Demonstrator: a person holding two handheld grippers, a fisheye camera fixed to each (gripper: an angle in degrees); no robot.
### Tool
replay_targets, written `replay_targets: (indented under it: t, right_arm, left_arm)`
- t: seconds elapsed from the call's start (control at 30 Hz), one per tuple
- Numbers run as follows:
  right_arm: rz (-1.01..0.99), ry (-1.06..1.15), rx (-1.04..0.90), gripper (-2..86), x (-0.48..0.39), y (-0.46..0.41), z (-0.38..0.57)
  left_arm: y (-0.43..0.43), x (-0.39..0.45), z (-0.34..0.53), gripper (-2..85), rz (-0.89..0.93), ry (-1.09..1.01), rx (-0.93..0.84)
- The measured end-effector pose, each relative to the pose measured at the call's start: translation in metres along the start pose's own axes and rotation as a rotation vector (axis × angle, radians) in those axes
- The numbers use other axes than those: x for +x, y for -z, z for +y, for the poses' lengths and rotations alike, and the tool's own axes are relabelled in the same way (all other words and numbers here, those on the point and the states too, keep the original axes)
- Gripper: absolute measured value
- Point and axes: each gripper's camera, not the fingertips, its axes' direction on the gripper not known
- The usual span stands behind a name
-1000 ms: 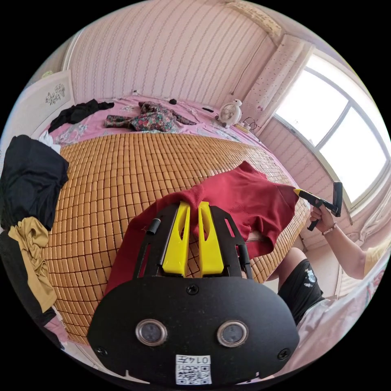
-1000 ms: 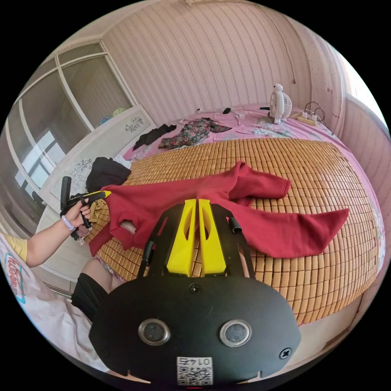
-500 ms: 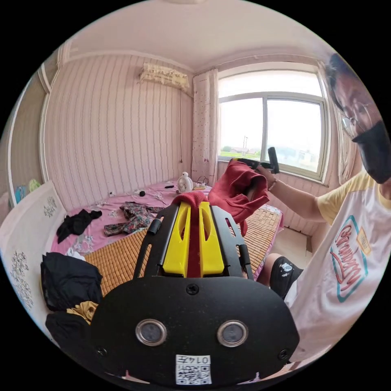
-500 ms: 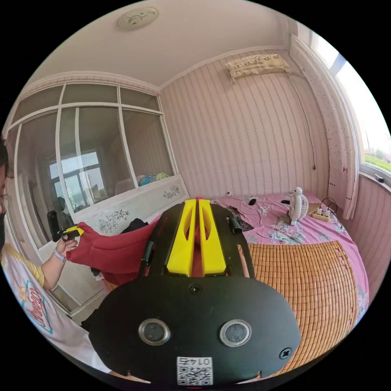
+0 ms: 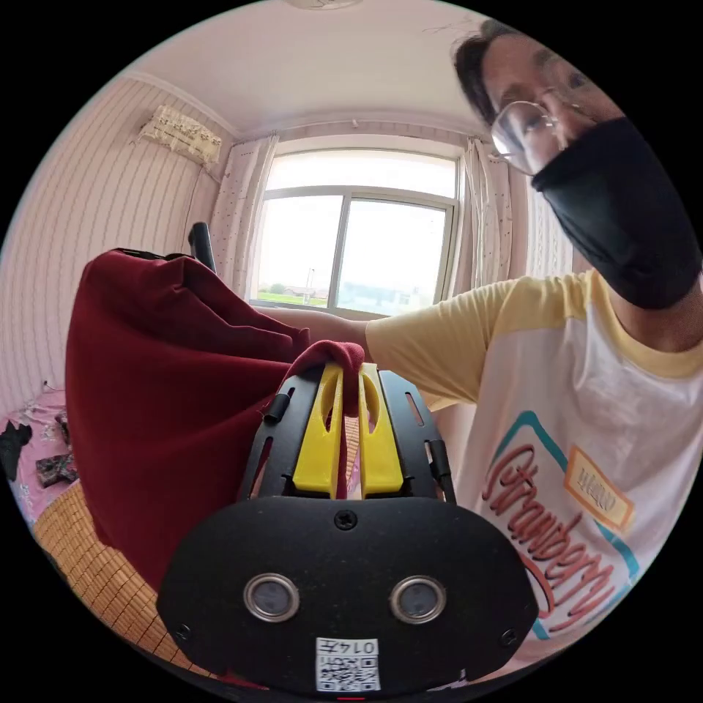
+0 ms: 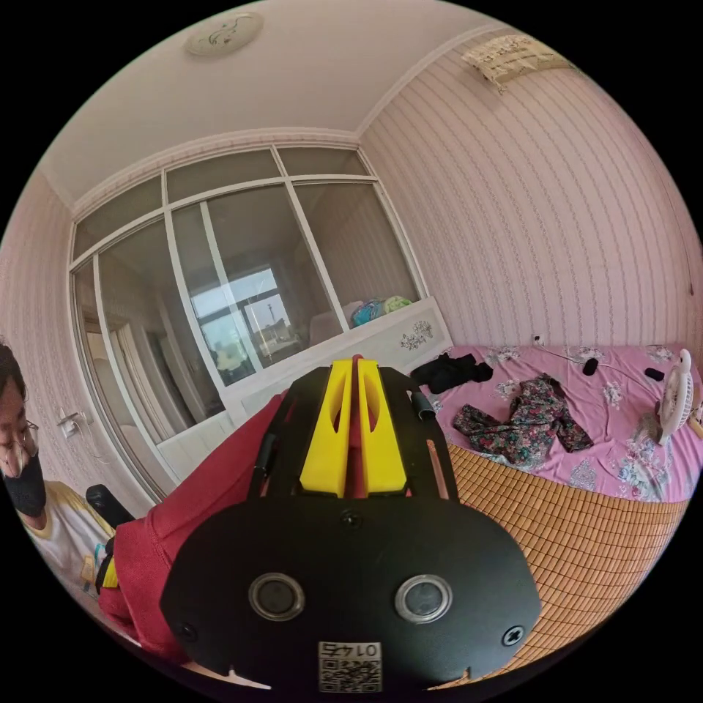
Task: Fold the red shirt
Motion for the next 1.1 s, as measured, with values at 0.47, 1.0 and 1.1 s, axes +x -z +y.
replay_targets:
  t: [0.47,1.0,1.1]
  right_arm:
    - [0.458,-0.29,-0.324,12.4,0.104,0.008,0.279]
    - [0.647,-0.516,-0.783,5.6,0.064,-0.091,0.38]
    - [0.634,-0.533,-0.647,4.2,0.086,-0.06,0.333]
  left_arm:
    - [-0.01,-0.231,0.226,10.3,-0.436,0.521,-0.463]
    - [-0.024,-0.436,0.275,7.6,-0.612,0.781,-0.976]
    - [-0.011,-0.437,0.278,4.7,-0.517,0.868,-0.948]
